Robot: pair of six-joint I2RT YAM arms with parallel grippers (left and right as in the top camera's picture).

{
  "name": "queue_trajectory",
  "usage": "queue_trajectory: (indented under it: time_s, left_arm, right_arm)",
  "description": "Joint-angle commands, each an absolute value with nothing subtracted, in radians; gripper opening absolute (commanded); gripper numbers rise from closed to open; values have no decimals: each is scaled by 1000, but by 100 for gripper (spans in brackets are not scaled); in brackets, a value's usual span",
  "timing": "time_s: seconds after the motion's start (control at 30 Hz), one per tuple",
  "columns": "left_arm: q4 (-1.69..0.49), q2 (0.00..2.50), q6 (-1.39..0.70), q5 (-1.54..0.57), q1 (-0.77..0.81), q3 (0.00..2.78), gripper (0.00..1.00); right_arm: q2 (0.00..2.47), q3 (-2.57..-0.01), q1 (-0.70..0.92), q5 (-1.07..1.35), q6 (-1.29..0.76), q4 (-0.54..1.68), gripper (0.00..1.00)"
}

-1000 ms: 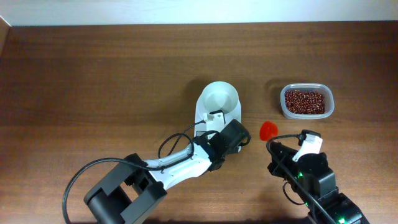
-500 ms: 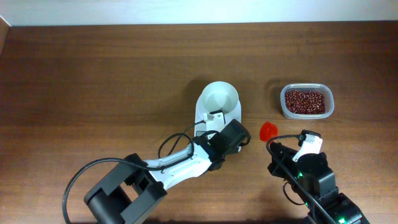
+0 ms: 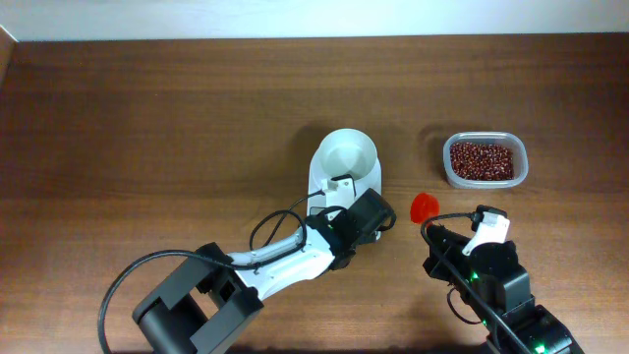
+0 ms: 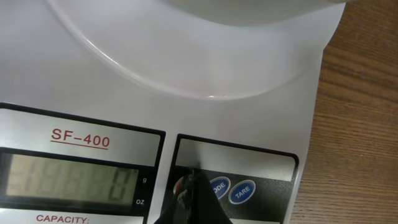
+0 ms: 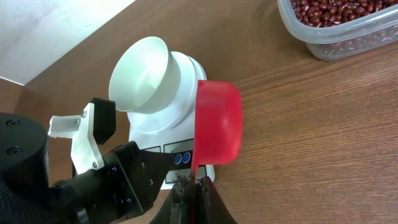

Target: Scoop and weigh 50g on scale

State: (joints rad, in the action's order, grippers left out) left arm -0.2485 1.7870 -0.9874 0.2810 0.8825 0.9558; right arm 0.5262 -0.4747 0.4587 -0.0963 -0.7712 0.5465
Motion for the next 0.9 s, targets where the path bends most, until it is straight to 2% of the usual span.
queue_trajectory:
  time_s: [0.0,0.5,0.73,0.87]
  left_arm:
    - [-266,1784,-968,285,883,957,0]
    - [-269,1791,-973,319,883,957,0]
    - [-244,1782,-971,260,884,962,0]
    - [-393,1644,-970,264,870,966,0]
  right_arm:
    - [518,-483,455,-112,-763,544,4]
    - [518,-483,455,-113,-763,543,4]
    - [531,-483,455,-113,-763,543,4]
    - [550,-483,455,-115,-763,543,4]
